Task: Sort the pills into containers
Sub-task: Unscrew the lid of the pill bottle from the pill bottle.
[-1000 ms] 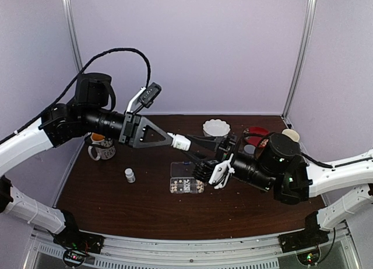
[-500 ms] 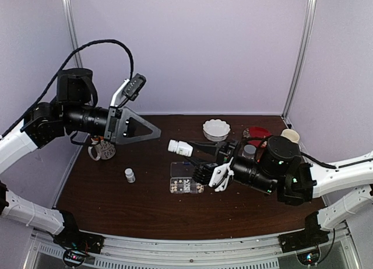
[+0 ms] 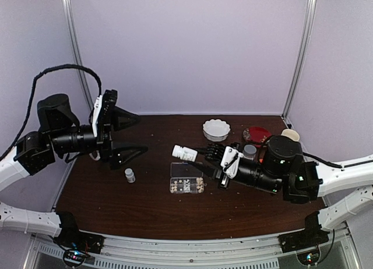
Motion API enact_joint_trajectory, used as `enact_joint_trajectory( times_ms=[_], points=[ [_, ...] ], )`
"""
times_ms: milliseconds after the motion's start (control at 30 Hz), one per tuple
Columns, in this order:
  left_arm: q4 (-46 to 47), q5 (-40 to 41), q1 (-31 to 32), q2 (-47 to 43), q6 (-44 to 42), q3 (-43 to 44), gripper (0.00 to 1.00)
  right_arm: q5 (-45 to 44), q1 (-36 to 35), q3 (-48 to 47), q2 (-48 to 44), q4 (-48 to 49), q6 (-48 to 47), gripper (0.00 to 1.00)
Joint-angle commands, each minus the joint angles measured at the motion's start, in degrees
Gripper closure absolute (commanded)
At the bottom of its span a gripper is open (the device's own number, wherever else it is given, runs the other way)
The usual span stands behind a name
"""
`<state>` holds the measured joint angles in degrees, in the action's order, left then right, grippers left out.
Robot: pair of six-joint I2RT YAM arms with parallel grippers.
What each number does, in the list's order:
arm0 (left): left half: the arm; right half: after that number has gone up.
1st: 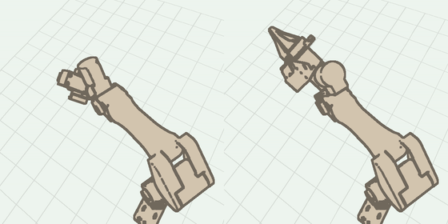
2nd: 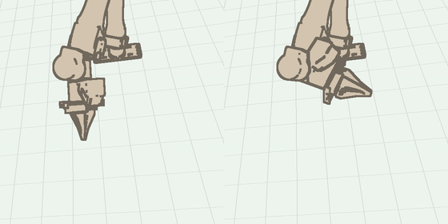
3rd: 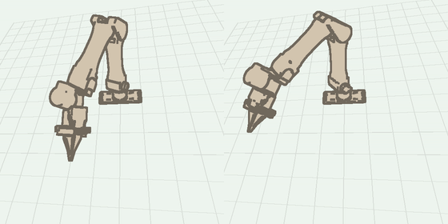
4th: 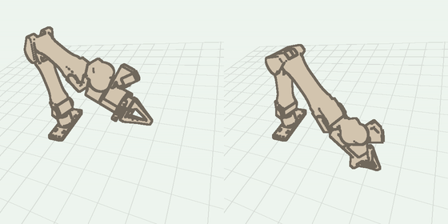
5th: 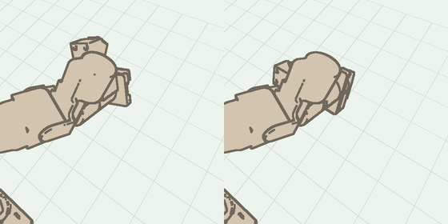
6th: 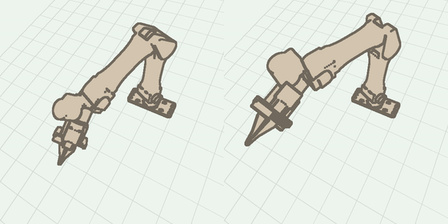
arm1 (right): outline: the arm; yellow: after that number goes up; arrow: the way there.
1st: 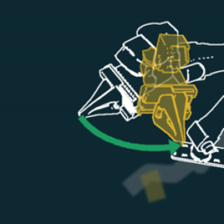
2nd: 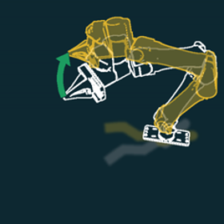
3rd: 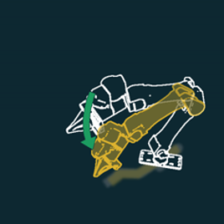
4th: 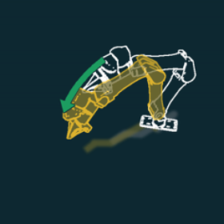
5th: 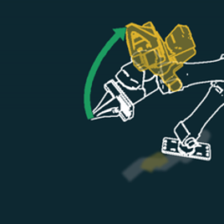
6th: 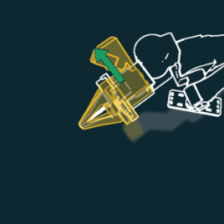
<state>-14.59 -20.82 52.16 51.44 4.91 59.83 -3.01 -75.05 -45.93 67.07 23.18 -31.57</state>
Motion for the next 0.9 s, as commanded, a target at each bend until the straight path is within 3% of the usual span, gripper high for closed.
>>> enact_joint_trajectory(
  times_ms=[0, 167, 333, 433, 867],
  points=[
    [10.14, -7.91, -0.35, -2.78, -22.45, -4.07, 0.02, 4.67, 1.24, -4.15, -1.41, -5.20, 15.95, 1.00],
    [2.09, -22.53, -0.26, 0.54, -37.48, -1.60, 0.08, 11.05, 2.39, -6.18, -1.59, -8.10, 25.42, 1.00],
    [-3.04, -27.19, -0.14, 3.85, -45.66, 0.39, 0.15, 16.58, 2.77, -6.77, -2.57, -8.11, 29.94, 1.00],
    [-2.59, -27.61, 0.00, 4.81, -47.42, 0.62, 0.20, 18.05, 2.86, -7.05, -2.74, -8.31, 30.68, 1.00],
    [4.40, -20.42, 1.23, 3.85, -46.21, -1.16, 0.19, 21.05, 2.89, -10.00, 1.72, -5.81, 33.25, 1.00]
  ],
)
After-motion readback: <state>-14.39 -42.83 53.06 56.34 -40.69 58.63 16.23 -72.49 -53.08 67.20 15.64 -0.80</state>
